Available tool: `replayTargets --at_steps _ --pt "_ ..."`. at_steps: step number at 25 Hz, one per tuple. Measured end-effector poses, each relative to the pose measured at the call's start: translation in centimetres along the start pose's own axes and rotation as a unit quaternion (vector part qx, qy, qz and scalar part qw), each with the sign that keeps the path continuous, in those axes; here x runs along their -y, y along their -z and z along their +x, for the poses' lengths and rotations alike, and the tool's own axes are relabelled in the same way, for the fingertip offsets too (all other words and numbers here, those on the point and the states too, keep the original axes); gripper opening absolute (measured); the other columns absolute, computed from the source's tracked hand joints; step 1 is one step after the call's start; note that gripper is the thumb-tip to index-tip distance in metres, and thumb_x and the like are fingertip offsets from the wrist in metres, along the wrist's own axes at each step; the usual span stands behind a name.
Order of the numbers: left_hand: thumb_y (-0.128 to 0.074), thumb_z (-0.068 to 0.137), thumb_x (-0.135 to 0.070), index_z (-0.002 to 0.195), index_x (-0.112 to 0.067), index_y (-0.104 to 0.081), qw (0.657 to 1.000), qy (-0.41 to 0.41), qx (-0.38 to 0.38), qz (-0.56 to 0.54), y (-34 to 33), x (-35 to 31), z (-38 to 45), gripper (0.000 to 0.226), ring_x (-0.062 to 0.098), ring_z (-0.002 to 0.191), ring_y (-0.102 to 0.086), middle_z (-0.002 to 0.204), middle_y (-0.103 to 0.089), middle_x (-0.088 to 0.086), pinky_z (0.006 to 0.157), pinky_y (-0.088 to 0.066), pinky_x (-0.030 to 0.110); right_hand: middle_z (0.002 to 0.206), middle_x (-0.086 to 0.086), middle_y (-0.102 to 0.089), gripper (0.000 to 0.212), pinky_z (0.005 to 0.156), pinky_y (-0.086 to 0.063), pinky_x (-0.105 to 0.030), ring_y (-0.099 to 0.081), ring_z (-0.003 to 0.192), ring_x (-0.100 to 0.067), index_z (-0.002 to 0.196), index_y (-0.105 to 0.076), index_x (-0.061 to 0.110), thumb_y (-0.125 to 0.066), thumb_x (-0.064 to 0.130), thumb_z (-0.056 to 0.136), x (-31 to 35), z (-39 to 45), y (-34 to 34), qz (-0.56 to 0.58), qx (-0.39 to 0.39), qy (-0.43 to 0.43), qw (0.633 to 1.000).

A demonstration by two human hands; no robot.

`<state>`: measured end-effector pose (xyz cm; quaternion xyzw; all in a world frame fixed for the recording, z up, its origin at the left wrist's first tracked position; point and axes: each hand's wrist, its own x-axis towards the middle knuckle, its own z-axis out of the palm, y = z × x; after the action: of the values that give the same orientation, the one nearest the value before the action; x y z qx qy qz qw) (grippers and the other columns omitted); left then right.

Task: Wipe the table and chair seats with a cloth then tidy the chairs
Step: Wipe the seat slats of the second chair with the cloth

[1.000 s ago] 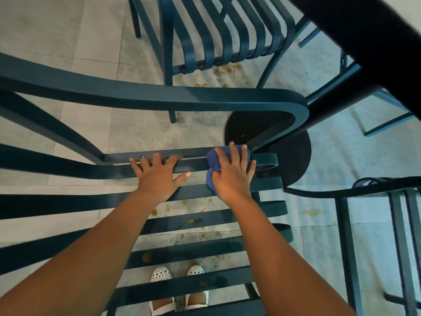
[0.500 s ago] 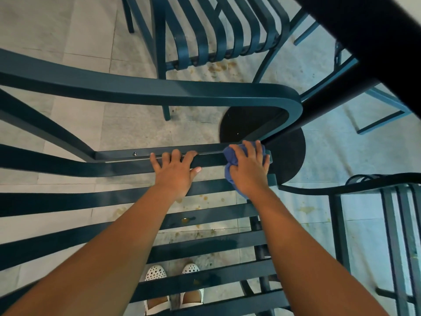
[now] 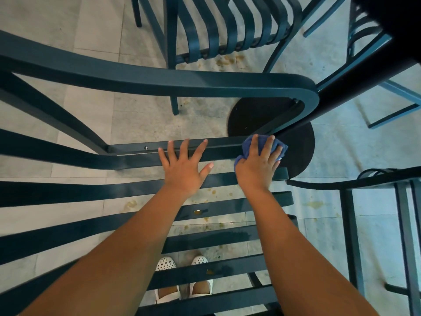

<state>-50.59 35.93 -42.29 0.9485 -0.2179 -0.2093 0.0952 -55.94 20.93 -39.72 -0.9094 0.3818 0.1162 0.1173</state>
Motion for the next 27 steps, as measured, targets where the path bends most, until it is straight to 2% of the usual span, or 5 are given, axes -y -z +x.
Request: replayTargets --at_steps 5,10,14,17,27 --pt "-0.019 0.075 -0.085 0.139 -0.049 0.022 0.998 -0.016 0.049 0.039 0.5 4.2 -2.4 0.085 0.042 0.135 0.030 0.151 0.032 -0.003 0.101 0.021 0.061 0.156 -0.011 0.019 0.068 0.114 0.006 -0.051 0.021 0.140 -0.040 0.151 0.000 0.025 -0.040 0.028 0.096 4.7 -2.9 -1.5 -0.003 0.067 0.083 0.994" --pt "-0.008 0.075 -0.080 0.136 -0.042 0.029 0.986 -0.053 0.082 0.133 1.2 9.7 -6.0 0.081 0.036 0.135 0.031 0.144 0.042 0.000 0.105 0.016 0.058 0.156 -0.012 0.018 0.068 0.113 0.005 -0.052 0.019 0.140 -0.042 0.151 -0.001 0.021 -0.042 0.027 0.097 6.2 -5.9 -0.9 -0.006 0.143 0.186 0.972" --pt "-0.029 0.091 -0.064 0.150 -0.022 -0.008 0.976 0.007 0.077 0.205 2.6 11.7 -8.2 0.075 0.033 0.143 -0.008 0.157 -0.003 0.010 0.115 -0.006 0.045 0.153 -0.008 0.027 0.075 0.111 0.013 -0.053 0.028 0.138 -0.037 0.149 0.012 0.020 -0.040 0.032 0.097 8.6 -10.4 -1.9 -0.011 0.247 0.216 0.945" --pt "-0.040 0.094 -0.053 0.138 -0.015 -0.029 0.962 0.027 0.063 0.265 3.7 11.7 -7.9 0.060 0.026 0.128 -0.035 0.141 -0.035 0.009 0.106 -0.028 0.036 0.152 -0.007 0.032 0.083 0.106 0.019 -0.052 0.033 0.135 -0.036 0.146 0.021 0.019 -0.043 0.037 0.096 10.0 -12.5 -4.3 -0.087 0.216 0.246 0.941" --pt "-0.049 0.094 -0.033 0.124 -0.012 -0.042 0.930 -0.025 0.077 0.359 3.4 12.2 -6.5 0.037 0.015 0.106 -0.056 0.117 -0.057 0.000 0.088 -0.037 0.027 0.153 -0.007 -0.009 0.078 0.110 0.015 -0.053 0.007 0.143 -0.035 0.149 0.006 0.022 -0.047 0.033 0.094 14.4 -12.6 -7.5 -0.093 0.148 0.318 0.932"
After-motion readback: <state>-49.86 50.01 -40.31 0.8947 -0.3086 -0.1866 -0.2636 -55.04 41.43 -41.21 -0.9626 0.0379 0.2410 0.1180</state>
